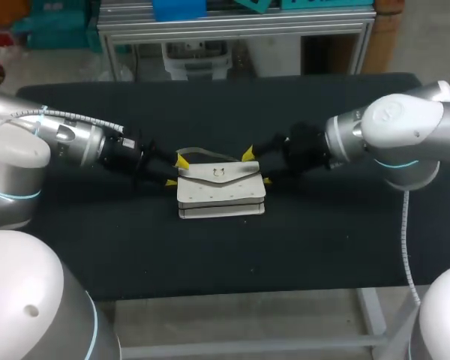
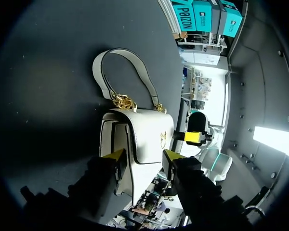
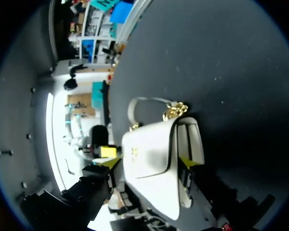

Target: Pick up the bag, open it, inspect its contents, close it, and place it on the opposite side

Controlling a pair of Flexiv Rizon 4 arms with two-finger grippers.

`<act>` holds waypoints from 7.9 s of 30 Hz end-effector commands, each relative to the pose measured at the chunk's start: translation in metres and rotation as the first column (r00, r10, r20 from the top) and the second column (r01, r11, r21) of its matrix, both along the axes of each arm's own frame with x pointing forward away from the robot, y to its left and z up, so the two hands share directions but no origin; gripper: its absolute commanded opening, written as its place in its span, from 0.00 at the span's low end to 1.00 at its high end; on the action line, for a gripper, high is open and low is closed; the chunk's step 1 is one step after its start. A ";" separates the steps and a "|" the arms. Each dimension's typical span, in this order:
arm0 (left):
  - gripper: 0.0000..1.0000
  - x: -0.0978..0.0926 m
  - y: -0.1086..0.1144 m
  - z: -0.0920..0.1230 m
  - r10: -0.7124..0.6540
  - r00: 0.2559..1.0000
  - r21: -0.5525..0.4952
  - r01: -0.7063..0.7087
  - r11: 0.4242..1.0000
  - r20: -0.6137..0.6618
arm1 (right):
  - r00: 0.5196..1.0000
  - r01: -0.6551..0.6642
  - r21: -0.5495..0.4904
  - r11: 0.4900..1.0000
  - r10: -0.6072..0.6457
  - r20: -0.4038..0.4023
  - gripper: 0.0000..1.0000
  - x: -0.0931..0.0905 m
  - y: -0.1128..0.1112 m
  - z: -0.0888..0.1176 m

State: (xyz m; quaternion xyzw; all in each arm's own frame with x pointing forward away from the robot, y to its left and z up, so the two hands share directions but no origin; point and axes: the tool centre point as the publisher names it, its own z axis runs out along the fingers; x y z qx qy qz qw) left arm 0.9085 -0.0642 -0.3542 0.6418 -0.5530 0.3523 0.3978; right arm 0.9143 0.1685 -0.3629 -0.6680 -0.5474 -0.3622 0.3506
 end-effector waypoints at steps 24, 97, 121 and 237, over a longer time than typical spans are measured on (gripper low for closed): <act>0.07 0.011 -0.009 -0.015 -0.062 0.997 -0.052 0.060 0.997 -0.035 | 1.000 0.011 0.028 1.000 -0.012 0.025 0.00 0.009 0.003 -0.016; 0.00 -0.028 -0.008 -0.014 -0.046 0.996 0.047 0.049 0.998 -0.075 | 0.990 -0.033 -0.114 0.993 0.048 0.131 1.00 -0.010 -0.113 0.028; 0.00 0.036 0.065 0.043 -0.111 0.994 0.270 0.113 0.956 -0.020 | 0.964 -0.171 -0.234 0.957 0.212 0.162 1.00 -0.016 -0.172 0.051; 1.00 0.190 0.380 0.048 -0.056 0.993 0.466 0.003 0.885 0.099 | 0.993 -0.092 -0.800 0.593 0.110 -0.033 1.00 0.103 -0.315 0.109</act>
